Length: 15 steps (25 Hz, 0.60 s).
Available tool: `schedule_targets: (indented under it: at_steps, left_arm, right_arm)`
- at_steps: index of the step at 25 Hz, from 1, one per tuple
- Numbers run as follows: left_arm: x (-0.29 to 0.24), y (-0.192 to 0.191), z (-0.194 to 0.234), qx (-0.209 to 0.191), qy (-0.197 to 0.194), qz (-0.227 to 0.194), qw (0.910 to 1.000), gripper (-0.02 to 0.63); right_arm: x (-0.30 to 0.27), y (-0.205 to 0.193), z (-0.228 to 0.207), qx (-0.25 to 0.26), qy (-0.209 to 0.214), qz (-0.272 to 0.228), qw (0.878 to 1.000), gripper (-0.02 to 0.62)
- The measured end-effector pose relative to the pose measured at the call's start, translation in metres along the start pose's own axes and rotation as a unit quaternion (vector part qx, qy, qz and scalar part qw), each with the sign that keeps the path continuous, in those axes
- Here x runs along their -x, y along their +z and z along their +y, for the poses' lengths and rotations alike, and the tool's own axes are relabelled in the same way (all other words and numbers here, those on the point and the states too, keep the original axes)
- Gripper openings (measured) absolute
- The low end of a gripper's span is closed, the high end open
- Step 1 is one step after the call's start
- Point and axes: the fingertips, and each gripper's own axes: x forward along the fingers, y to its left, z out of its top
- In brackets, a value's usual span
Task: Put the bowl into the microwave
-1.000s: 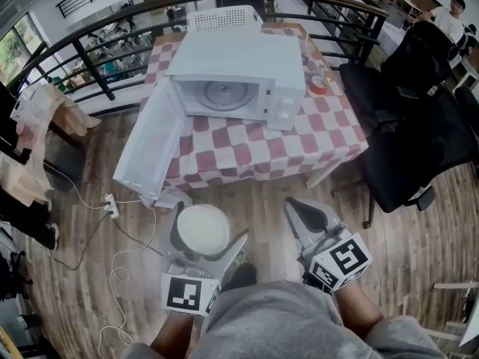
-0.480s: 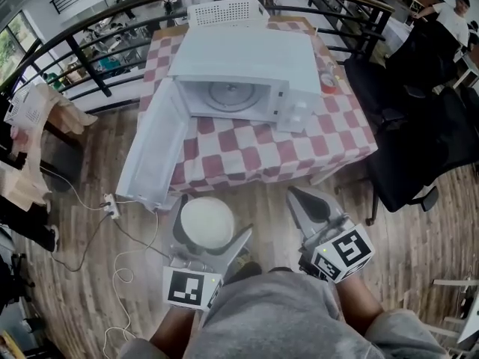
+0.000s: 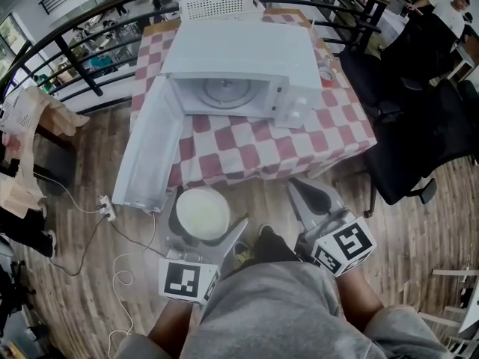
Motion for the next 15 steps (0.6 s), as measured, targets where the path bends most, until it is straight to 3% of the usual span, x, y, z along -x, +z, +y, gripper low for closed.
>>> schedule_targets:
  at_steps: [15]
  left_arm:
    - [-0.066,-0.007,0.037,0.000,0.023,0.021,0.9995,0.566]
  right_arm:
    - [-0.064,0.000,-0.040,-0.005,0.020,0.009,1.000,-0.002]
